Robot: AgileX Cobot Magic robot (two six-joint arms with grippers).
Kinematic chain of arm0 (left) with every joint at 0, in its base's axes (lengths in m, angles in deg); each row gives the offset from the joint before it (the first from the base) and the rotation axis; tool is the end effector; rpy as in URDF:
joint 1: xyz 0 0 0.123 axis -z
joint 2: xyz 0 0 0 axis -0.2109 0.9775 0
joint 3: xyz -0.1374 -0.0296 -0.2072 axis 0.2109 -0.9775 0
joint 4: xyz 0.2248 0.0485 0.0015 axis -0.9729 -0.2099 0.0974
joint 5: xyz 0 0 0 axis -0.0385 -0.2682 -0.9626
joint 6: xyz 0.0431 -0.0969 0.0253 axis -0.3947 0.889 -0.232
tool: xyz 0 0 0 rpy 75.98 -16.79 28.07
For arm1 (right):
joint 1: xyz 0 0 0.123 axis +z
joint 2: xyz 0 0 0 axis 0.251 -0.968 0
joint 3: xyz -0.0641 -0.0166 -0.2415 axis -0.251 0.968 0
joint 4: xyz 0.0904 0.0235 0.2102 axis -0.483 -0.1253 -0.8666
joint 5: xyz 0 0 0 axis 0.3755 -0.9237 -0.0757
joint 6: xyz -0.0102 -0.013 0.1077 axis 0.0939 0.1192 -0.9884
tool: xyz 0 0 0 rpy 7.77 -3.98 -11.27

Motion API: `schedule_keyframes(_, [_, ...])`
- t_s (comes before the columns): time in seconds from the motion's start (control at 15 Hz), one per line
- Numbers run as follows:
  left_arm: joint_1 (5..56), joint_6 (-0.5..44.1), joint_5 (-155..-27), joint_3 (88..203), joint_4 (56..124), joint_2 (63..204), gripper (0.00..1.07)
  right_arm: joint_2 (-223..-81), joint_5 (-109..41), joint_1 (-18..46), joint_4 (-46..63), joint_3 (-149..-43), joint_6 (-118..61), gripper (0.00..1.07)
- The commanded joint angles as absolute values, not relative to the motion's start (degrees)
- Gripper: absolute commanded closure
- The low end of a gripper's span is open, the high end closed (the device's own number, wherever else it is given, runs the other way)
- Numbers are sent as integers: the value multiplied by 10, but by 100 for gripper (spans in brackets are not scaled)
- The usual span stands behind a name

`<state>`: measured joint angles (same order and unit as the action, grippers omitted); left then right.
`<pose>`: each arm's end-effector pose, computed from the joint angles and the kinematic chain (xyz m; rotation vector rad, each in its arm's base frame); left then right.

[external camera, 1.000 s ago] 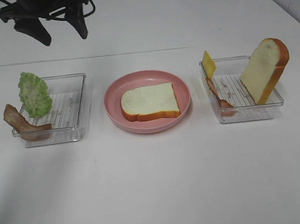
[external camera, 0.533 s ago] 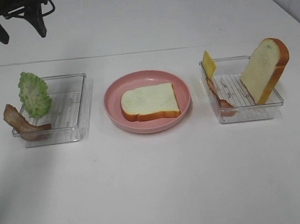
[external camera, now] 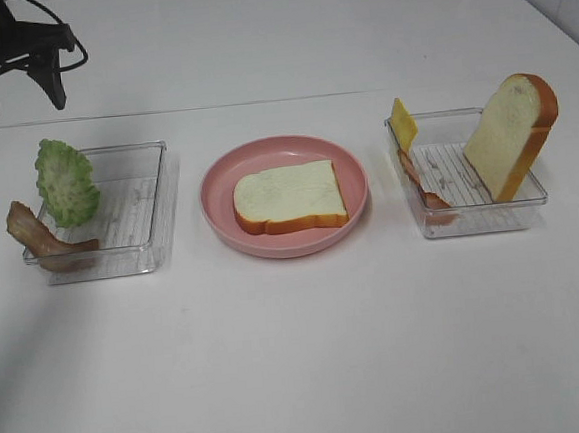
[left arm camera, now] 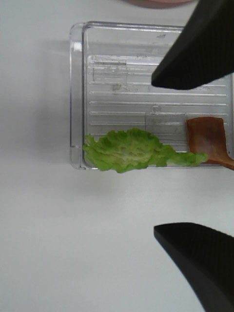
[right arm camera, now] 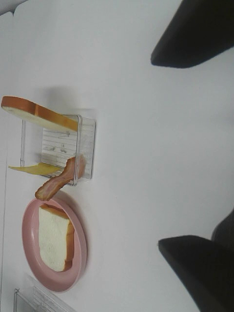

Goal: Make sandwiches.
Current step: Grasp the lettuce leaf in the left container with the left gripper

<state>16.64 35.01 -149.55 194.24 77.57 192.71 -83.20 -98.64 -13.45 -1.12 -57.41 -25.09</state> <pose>0.4415 -0.0385 0.1973 -0.1367 2.8584 -0.1057 0.0238 0.0169 0.2602 -0.1670 2.0282 0.1328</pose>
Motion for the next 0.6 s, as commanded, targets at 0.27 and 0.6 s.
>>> schedule_keyframes(0.27, [164, 348, -1537, 1917, 776, 1963, 35, -825, -982, -139, -12, -575, -247, 19])
schedule_keyframes(0.6, [164, 348, -1529, 1917, 776, 1995, 43, -825, -982, -139, -12, -575, -247, 19])
